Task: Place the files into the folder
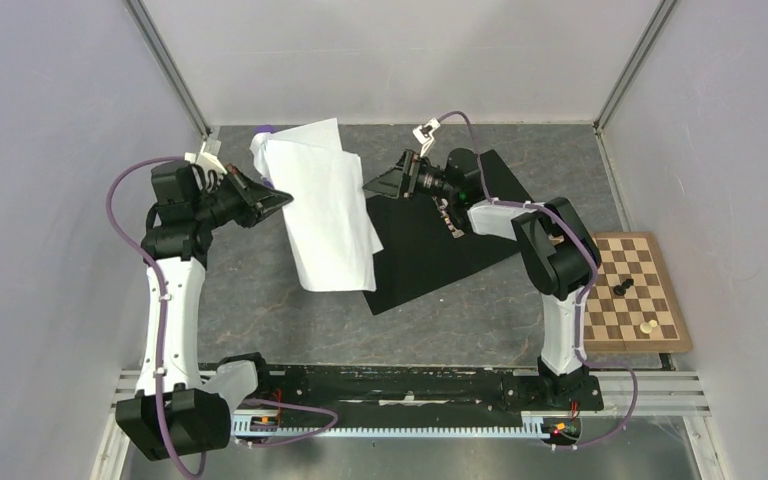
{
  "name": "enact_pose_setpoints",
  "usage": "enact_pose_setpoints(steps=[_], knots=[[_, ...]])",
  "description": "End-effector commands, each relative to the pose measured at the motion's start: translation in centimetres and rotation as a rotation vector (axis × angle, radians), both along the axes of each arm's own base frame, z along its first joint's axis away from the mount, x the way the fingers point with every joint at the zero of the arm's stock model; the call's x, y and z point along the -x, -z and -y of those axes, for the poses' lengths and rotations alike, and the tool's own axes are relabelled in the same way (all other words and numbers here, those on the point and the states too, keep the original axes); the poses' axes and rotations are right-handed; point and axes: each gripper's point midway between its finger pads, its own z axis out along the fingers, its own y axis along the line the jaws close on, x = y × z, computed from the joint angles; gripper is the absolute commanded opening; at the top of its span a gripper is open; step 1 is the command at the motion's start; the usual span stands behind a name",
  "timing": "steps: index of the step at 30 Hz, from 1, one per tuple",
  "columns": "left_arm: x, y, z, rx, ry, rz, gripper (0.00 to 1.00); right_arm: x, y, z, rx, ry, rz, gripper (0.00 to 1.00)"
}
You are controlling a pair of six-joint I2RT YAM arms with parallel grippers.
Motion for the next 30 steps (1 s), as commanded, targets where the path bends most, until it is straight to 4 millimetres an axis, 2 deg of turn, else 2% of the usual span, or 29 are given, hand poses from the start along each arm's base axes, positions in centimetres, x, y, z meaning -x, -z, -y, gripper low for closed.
enact_pose_setpoints(steps=[1,8,11,12,15,19,25,30], knots=[[-0.6,-4.8,2.1,0.11,0.08,0.1,0.02,2.2,-6.8,2.0,-0.208,-0.045,0.095,0.98],[-1.9,-7.8,5.4,0.201,0.166,0.147,0.02,4.2,-10.3,5.9,-0.477,-0.055,0.041,0.98],[-2.7,-9.1,6.3,0.21,0.187,0.164,0.02,4.8,-11.1,6.9,-0.557,-0.047,0.009,0.98],[-2.5,-9.5,7.3,0.214,0.22,0.168,0.02,5.0,-11.5,7.4,-0.588,-0.04,-0.001,0.98],[-3.0,-10.6,7.8,0.227,0.238,0.178,0.02,5.2,-12.1,8.6,-0.65,-0.02,-0.033,0.98],[-3.5,-11.4,8.3,0.242,0.261,0.186,0.02,5.6,-13.1,9.3,-0.691,-0.01,-0.044,0.98],[-4.5,-10.9,8.7,0.267,0.28,0.175,0.02,6.8,-15.2,10.2,-0.759,-0.029,-0.051,0.98],[-5.1,-11.2,8.8,0.269,0.287,0.175,0.02,8.2,-16.0,9.9,-0.772,-0.071,-0.052,0.98]])
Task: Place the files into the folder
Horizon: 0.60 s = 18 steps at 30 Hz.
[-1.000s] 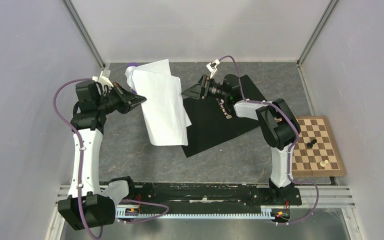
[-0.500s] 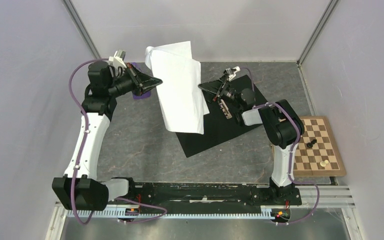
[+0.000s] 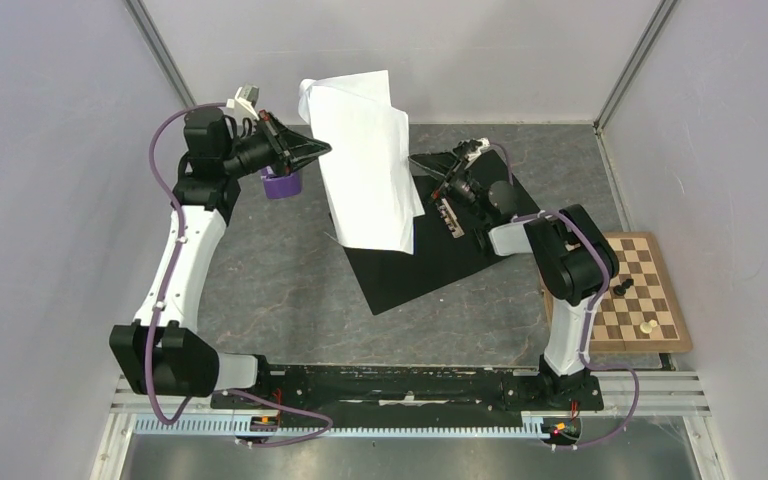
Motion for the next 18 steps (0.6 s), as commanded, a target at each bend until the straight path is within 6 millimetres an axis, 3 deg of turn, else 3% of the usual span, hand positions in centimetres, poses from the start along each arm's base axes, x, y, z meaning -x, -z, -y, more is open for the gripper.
enact_pose_setpoints(steps=[1,12,18], knots=[[0.3,-3.2,0.6,0.042,0.047,0.067,0.02,7.0,-8.8,2.3,-0.209,-0.024,0.429,0.98],[-0.3,-1.3,0.6,0.011,0.061,0.034,0.02,8.9,-8.6,2.4,-0.178,-0.056,0.443,0.98],[0.2,-2.9,1.3,0.032,0.082,0.056,0.02,8.5,-6.7,1.9,-0.109,-0.04,0.405,0.98]])
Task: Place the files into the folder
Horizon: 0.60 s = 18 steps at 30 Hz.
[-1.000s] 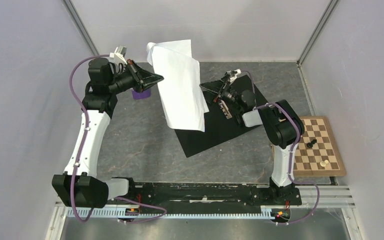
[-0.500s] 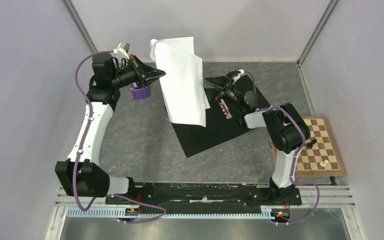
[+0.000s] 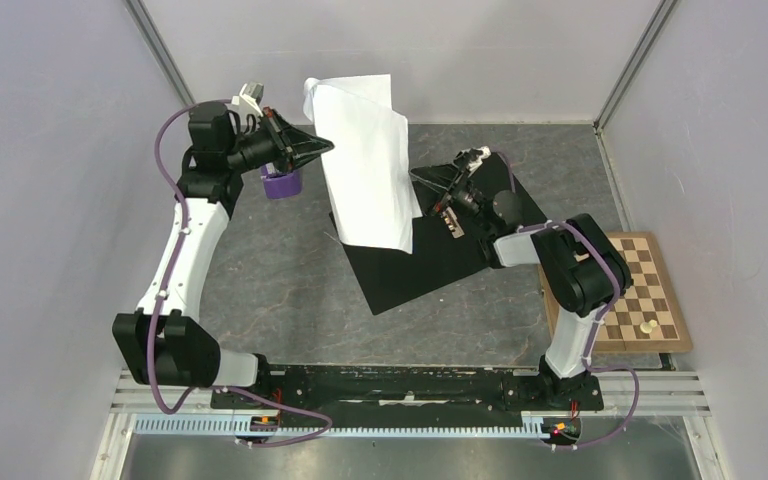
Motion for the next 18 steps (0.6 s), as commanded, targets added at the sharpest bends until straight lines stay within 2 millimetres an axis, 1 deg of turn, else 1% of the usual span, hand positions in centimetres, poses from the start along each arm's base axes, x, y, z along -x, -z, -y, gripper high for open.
enact_pose_setpoints(steps=[1,5,11,18], knots=[[1.3,-3.8,1.2,0.032,0.059,0.081,0.02,5.3,-6.3,1.8,-0.135,-0.002,0.403,0.98],[1.5,-4.6,1.8,0.044,0.066,0.081,0.02,5.0,-6.3,1.4,-0.099,0.008,0.408,0.98],[1.6,-5.3,2.7,0.054,0.072,0.083,0.02,4.5,-5.2,0.2,0.007,0.027,0.399,0.98],[1.8,-6.6,3.5,0.068,0.085,0.095,0.02,4.3,-4.0,-0.1,0.053,0.037,0.369,0.98]])
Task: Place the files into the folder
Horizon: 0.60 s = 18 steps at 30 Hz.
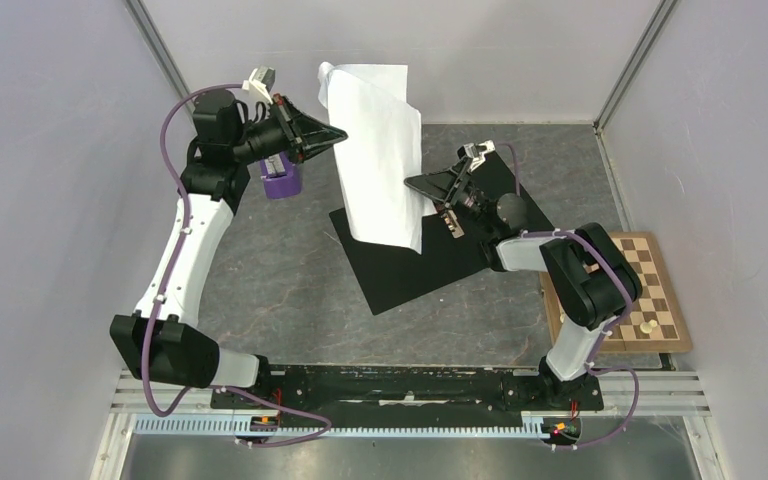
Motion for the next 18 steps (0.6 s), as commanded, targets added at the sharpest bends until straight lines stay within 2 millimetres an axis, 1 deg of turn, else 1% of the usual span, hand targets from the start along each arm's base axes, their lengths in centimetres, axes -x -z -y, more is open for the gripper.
enact_pose_setpoints(steps=[1,5,9,16,18], knots=[[0.5,-3.0,0.6,0.04,0.018,0.041,0.02,1.5,-1.5,0.3,0.011,0.014,0.145,0.98],[0.9,-3.9,0.8,0.049,0.021,0.051,0.02,1.1,-0.9,-0.1,0.086,0.044,0.153,0.98],[1.2,-4.5,1.0,0.056,0.018,0.054,0.02,1.0,-0.9,-0.2,0.102,0.049,0.157,0.98],[1.8,-6.0,1.5,0.066,0.027,0.065,0.02,0.4,0.3,-0.6,0.178,0.074,0.139,0.98],[1.9,-6.3,1.7,0.067,0.029,0.071,0.02,0.3,0.3,-0.6,0.182,0.077,0.138,0.98]])
